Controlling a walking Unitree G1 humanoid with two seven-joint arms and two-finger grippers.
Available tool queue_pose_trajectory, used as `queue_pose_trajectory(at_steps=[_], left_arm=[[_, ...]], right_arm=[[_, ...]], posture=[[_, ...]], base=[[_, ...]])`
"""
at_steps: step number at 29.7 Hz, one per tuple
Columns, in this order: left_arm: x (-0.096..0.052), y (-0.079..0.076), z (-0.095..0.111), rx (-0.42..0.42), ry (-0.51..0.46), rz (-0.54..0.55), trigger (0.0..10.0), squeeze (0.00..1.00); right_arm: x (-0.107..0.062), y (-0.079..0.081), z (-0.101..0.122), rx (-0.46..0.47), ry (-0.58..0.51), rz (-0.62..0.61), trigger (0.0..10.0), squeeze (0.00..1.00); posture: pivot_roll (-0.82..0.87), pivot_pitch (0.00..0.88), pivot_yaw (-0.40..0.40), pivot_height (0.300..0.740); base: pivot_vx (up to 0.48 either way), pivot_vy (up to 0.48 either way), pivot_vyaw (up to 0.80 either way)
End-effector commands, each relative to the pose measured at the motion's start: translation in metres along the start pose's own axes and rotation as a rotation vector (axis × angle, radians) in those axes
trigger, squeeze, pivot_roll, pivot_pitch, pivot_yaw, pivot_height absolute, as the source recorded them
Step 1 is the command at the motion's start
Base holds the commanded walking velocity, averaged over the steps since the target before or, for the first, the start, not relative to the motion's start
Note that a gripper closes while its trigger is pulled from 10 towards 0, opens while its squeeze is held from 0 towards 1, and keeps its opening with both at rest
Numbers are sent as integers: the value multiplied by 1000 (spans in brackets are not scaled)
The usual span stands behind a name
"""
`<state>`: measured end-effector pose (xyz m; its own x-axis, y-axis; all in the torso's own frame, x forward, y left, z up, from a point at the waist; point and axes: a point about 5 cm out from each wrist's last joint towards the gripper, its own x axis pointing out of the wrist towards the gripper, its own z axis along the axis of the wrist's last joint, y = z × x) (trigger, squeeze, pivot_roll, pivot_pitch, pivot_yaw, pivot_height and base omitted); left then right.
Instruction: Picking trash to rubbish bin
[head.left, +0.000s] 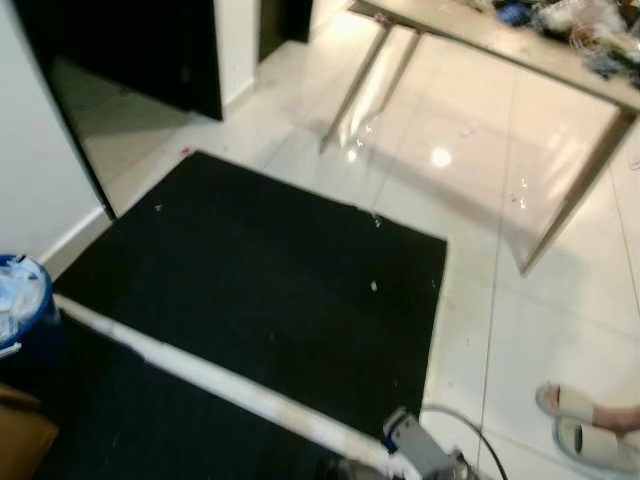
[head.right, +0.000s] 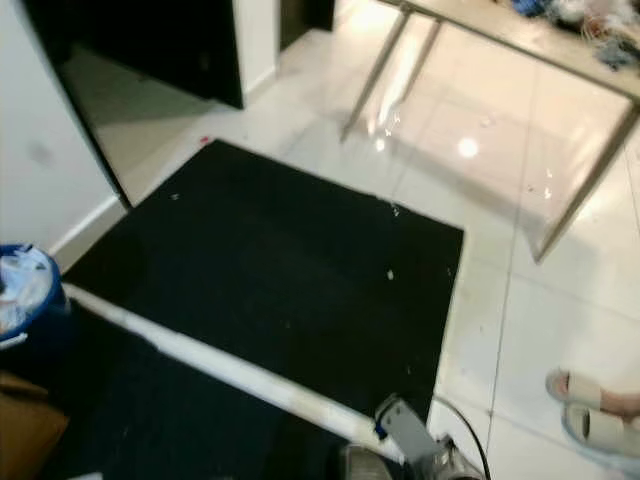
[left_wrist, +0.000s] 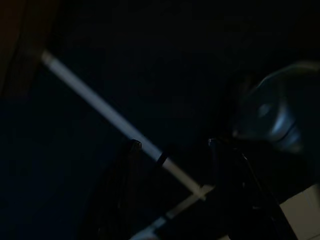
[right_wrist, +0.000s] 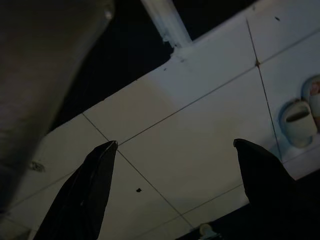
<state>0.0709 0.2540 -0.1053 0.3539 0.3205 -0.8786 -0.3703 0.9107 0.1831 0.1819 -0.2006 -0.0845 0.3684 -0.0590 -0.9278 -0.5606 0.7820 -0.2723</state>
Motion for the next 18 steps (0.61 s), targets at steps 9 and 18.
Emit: queue_pose_trajectory(at_steps=[9,18], left_arm=[[-4,0,-17,-12,39,-24,10000,0],[-5,14,-20,-41,40,-21,10000,0]], right_arm=[[-1,-6,-10,-7,26,-4,10000,0],[-1,-8,-11,-8,21,-23,10000,0]], posture=[[147,125,-58,740],[142,120,-55,740]], base=[[0,0,-797],[0,0,-619]])
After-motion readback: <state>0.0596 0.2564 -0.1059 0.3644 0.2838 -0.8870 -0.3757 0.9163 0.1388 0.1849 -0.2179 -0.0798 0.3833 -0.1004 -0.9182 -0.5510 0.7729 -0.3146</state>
